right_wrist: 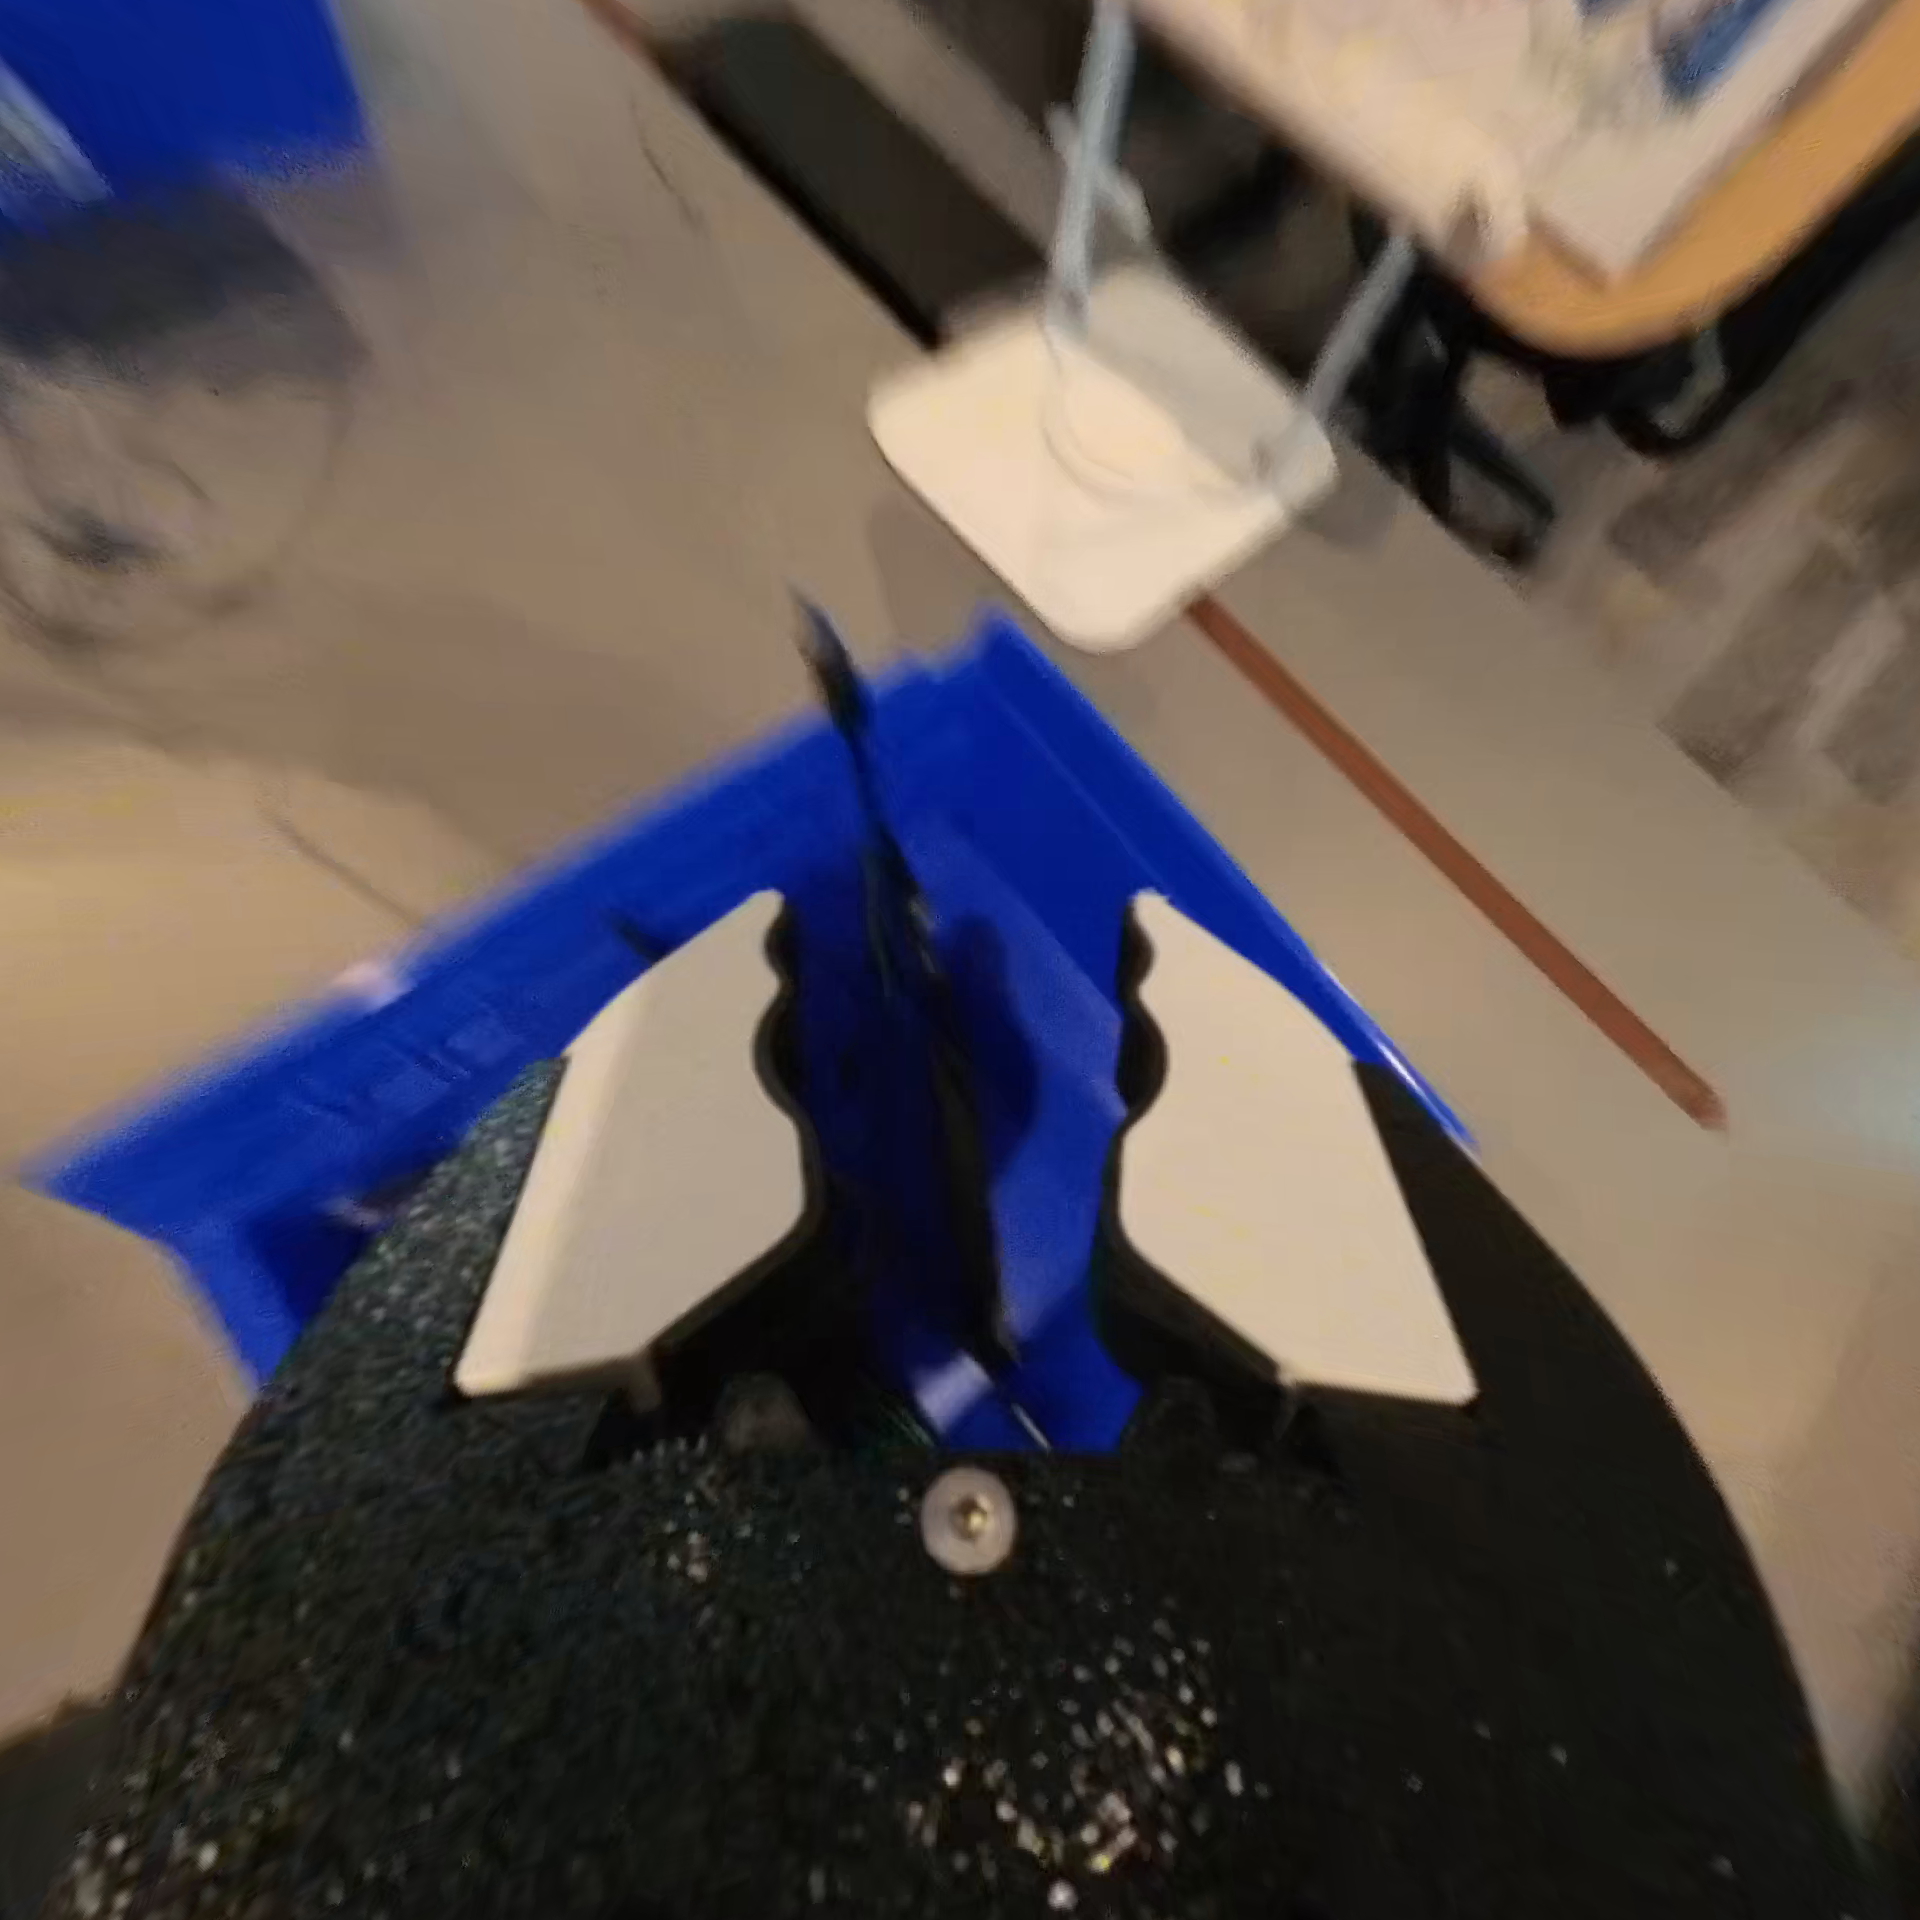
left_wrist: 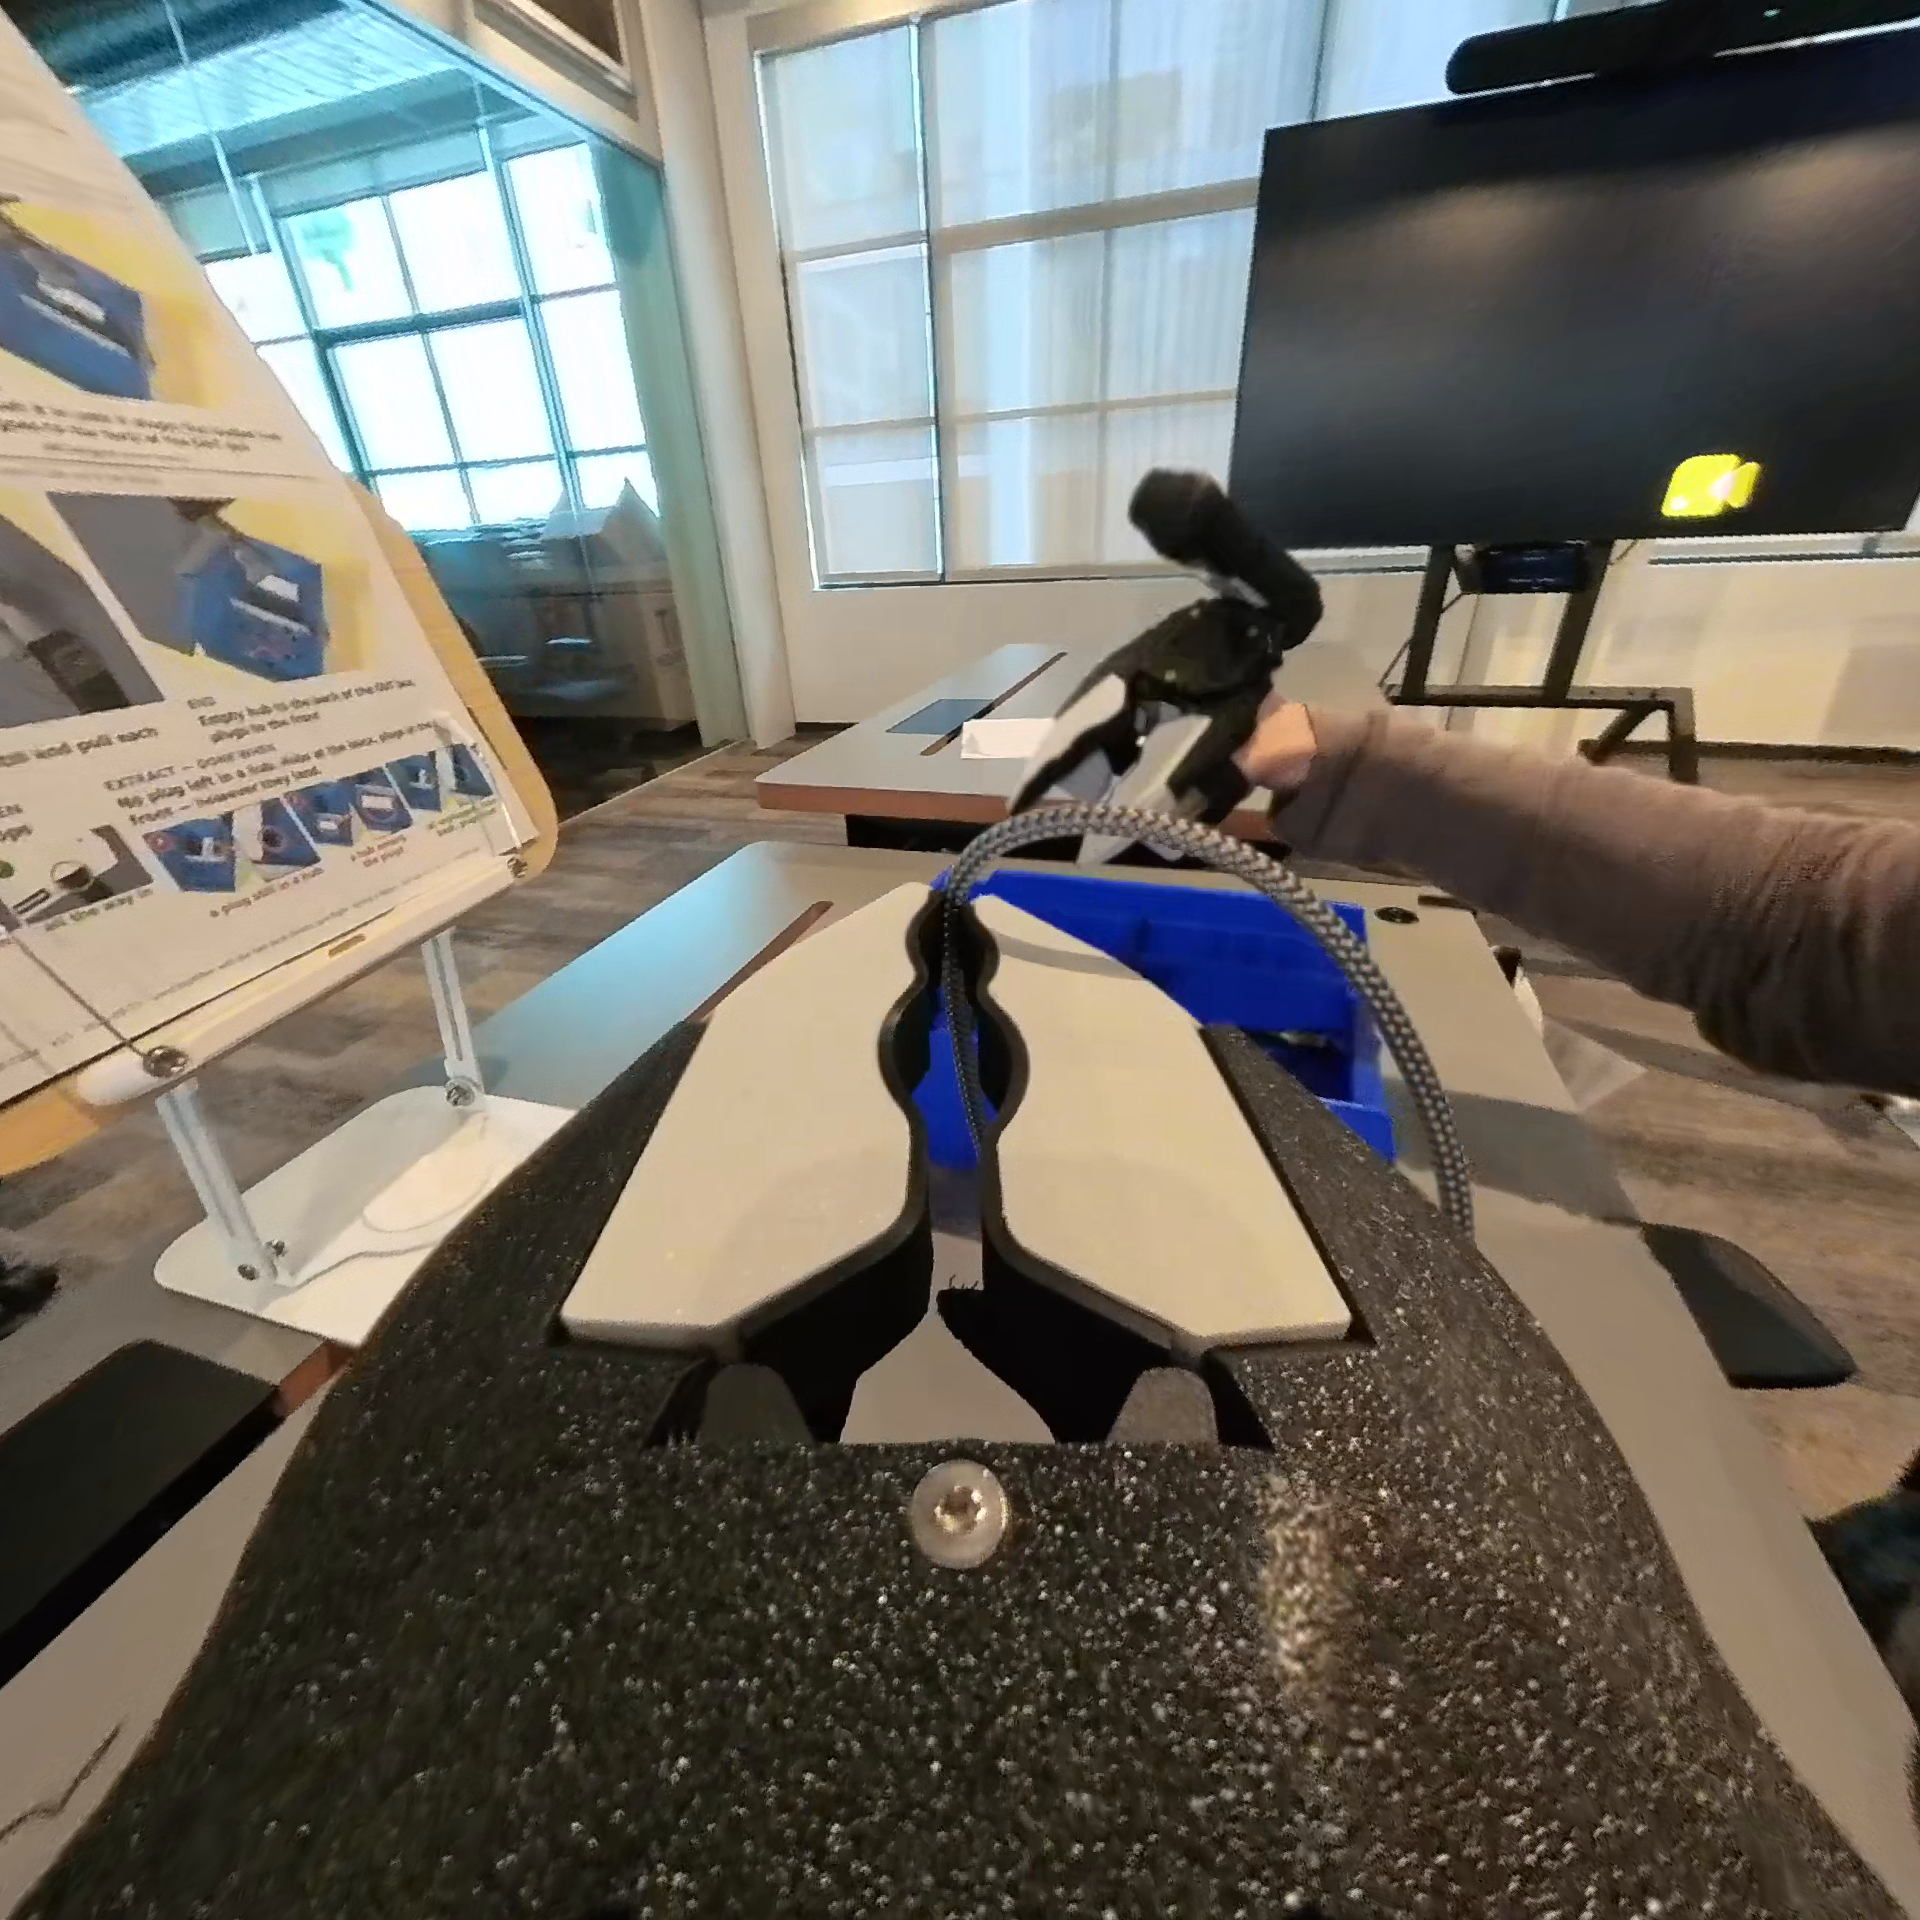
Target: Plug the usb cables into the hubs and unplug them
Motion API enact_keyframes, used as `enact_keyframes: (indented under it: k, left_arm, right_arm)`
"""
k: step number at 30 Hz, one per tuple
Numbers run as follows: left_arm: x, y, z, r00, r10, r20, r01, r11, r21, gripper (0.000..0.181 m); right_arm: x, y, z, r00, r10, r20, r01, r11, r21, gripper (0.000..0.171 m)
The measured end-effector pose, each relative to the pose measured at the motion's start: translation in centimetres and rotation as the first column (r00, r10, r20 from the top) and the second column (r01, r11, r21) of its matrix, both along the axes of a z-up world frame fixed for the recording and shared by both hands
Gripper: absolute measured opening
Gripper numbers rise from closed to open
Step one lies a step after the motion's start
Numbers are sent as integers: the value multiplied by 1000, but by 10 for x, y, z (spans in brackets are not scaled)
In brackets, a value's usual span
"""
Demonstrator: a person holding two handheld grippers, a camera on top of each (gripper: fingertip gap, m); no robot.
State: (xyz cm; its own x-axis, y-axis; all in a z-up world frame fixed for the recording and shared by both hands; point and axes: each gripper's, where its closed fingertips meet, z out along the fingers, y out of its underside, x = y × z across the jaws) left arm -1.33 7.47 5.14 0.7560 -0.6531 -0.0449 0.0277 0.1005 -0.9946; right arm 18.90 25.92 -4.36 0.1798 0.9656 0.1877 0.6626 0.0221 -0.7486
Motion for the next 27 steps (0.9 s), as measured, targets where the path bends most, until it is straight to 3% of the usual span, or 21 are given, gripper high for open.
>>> enact_keyframes:
  k: [1, 3, 6, 9, 12, 15, 17, 19, 20, 23, 27]
  left_arm:
    - [2, -3, 2, 1000, -21, -6, 21, 1000, 15, 3]
    - [3, -8, 5, 999, -35, -14, 36, 999, 32, 3]
    - [2, -13, 10, 999, -35, -21, 36, 997, 63, 3]
    - [0, -17, 15, 999, -4, -45, 8, 996, 88, 3]
    - [2, -23, 17, 997, -12, -70, 20, 994, 107, 3]
    - [4, -26, 17, 997, -33, -76, 41, 994, 101, 3]
    - [5, -28, 16, 996, -54, -72, 60, 994, 95, 3]
    - [4, -30, 16, 995, -72, -66, 78, 993, 89, 4]
    - [4, -32, 17, 995, -82, -62, 87, 993, 85, 4]
    - [0, -36, 17, 993, -108, -56, 112, 992, 64, 8]
    - [-4, -45, 22, 989, -144, -38, 146, 988, 45, 54]
  right_arm:
    - [-17, -21, 17, 993, 57, -105, -63, 997, -54, 64]
    - [-55, -79, 47, 934, 218, -284, -259, 959, -114, 74]
    - [-112, -166, 50, 860, 347, -374, -441, 874, -203, 113]
    - [-160, -226, 16, 874, 348, -340, -452, 839, -303, 128]
    - [-193, -246, -9, 882, 298, -364, -410, 867, -284, 132]
    - [-211, -250, -19, 868, 269, -418, -406, 868, -286, 110]
    - [-218, -249, -17, 845, 238, -479, -418, 852, -314, 74]
    - [-217, -246, -14, 833, 235, -502, -426, 850, -309, 17]
    - [-215, -245, -13, 828, 246, -503, -433, 851, -297, 3]
    - [-208, -239, -8, 848, 279, -450, -425, 865, -265, 2]
    - [-195, -225, 22, 859, 297, -417, -404, 894, -195, 2]
